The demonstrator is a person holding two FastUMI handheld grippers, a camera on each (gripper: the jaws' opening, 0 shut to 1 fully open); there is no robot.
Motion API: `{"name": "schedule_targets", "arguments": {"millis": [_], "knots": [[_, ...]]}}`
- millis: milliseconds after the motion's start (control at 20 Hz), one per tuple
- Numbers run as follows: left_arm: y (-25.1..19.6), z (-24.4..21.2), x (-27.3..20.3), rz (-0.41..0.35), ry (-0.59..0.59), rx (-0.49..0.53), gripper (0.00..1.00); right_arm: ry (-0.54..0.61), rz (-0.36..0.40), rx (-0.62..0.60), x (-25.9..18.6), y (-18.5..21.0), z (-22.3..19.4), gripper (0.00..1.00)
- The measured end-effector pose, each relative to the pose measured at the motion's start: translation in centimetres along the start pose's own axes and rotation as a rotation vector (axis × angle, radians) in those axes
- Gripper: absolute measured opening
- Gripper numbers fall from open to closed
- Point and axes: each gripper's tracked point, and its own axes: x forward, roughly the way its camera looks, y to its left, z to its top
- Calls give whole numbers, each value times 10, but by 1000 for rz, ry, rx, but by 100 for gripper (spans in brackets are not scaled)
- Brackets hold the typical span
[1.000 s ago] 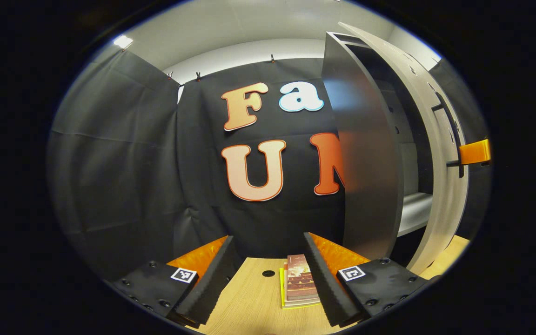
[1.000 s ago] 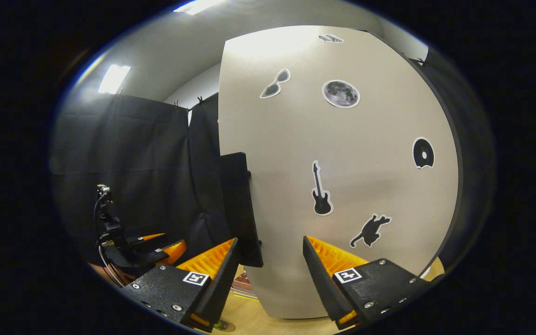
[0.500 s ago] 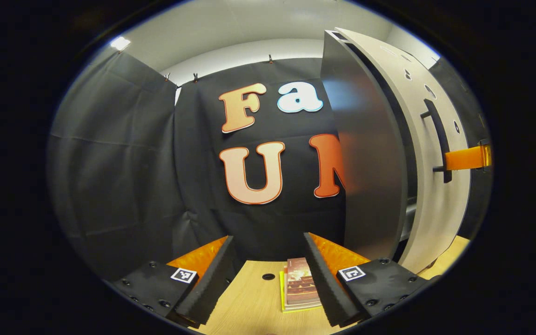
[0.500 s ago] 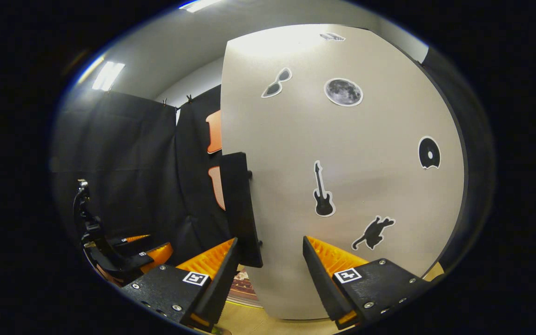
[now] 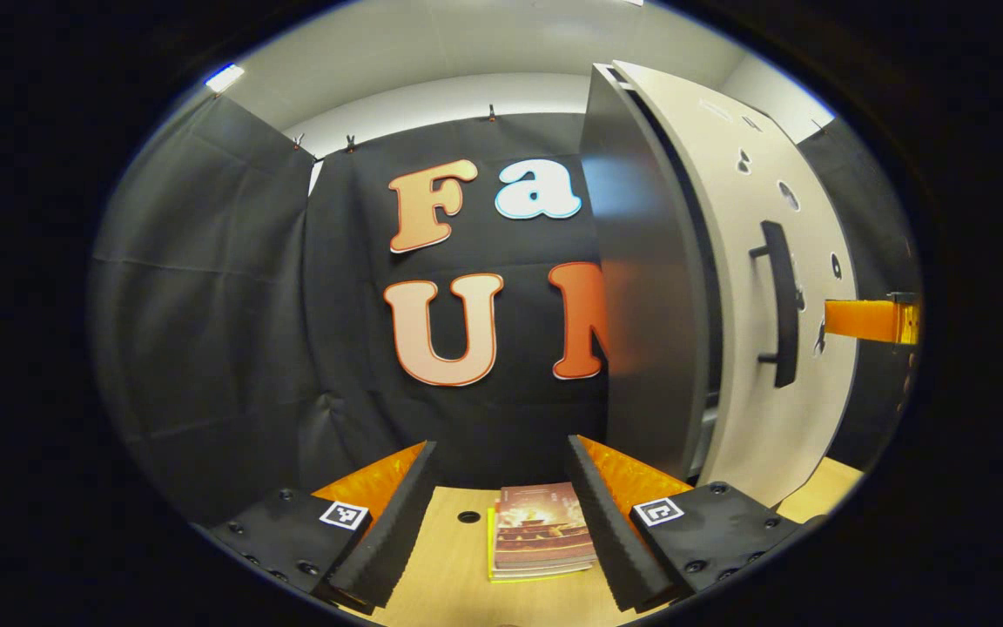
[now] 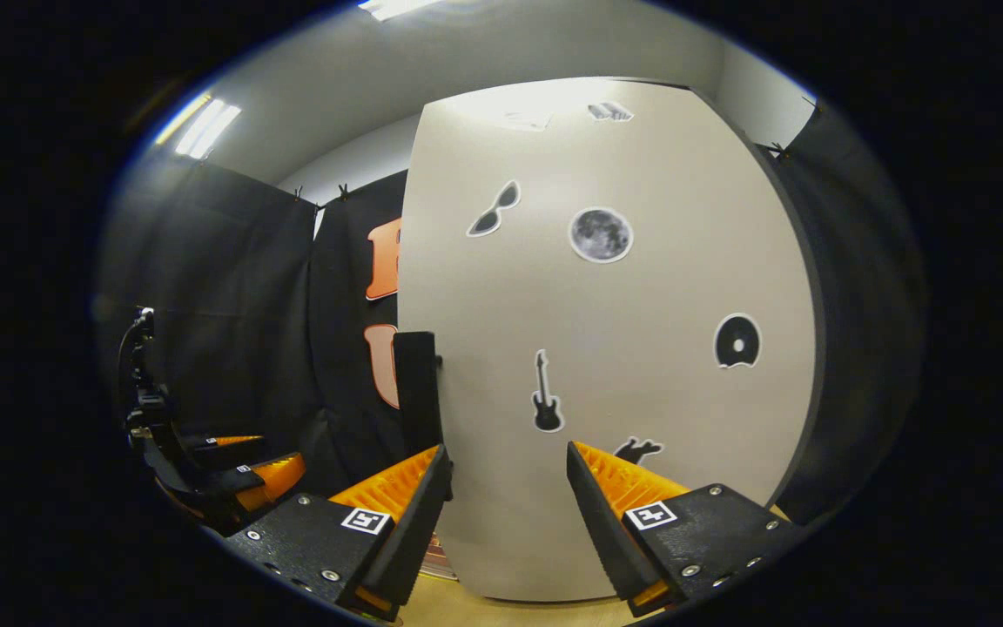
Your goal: Open the cabinet door with the right hand, grasp the bottle in the cabinet with the left hand and place it on the coaster, then close the cabinet door with the right hand.
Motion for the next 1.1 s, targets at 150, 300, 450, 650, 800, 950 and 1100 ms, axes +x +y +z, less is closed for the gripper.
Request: {"name": "schedule_targets", "arguments": {"millis": [150, 300, 450, 650, 800, 950, 1100], "knots": [[-29, 19, -15, -16, -11, -46, 95, -4, -45, -29, -36, -35, 12, 83], [-61, 39, -34, -29, -23, -88, 95, -11, -77, -82, -71, -64, 22, 83], [-92, 58, -57, -35, -39, -93, 94, -26, -93, -108, -103, -85, 32, 87], [-141, 72, -88, -73, -55, -79, 94, -69, -114, -96, -138, -113, 41, 90], [-161, 76, -115, -58, -62, -82, 95, -41, -102, -66, -155, -122, 22, 90], [-179, 75, -134, -50, -49, -104, 95, -32, -76, -68, -175, -128, 22, 91], [-203, 62, -156, -73, -12, -117, 94, -52, -54, -67, -193, -132, 26, 91]]}}
